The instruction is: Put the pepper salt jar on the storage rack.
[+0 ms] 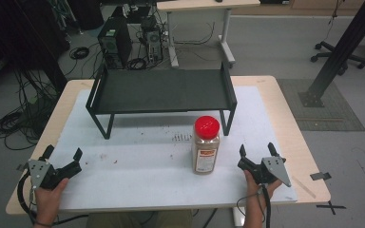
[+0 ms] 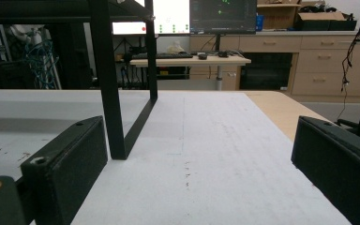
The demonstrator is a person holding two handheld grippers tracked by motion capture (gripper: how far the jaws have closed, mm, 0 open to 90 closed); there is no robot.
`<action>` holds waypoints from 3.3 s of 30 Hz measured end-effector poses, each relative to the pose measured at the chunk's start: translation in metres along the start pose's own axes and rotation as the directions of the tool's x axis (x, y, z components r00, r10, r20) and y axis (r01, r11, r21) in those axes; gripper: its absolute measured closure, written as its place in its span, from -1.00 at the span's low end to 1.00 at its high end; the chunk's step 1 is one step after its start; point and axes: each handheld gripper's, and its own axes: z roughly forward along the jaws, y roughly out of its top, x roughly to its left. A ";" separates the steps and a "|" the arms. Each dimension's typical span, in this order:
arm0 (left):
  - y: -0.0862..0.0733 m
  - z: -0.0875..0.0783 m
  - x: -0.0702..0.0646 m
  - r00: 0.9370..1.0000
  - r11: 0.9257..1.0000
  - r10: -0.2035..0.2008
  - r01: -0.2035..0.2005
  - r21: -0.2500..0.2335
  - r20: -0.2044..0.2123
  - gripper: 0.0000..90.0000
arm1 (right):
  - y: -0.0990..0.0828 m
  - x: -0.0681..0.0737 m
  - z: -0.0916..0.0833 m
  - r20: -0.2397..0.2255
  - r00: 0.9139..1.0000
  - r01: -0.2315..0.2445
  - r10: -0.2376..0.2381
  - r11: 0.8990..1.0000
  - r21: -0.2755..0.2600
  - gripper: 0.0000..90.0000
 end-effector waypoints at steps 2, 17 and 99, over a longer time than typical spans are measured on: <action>0.000 0.000 0.000 1.000 1.000 0.000 0.000 -0.001 0.000 -0.95 | 0.000 0.000 0.000 0.002 1.000 0.002 -0.002 1.000 -0.004 -0.92; 0.000 0.000 0.000 1.000 1.000 0.000 0.000 0.000 -0.001 -0.95 | 0.000 0.000 0.000 -0.002 1.000 0.002 -0.002 1.000 -0.003 -0.94; 0.000 0.000 0.000 1.000 1.000 0.004 -0.004 -0.007 0.000 -0.94 | 0.105 0.075 -0.063 -0.086 0.996 0.007 -0.011 0.999 -0.051 -0.95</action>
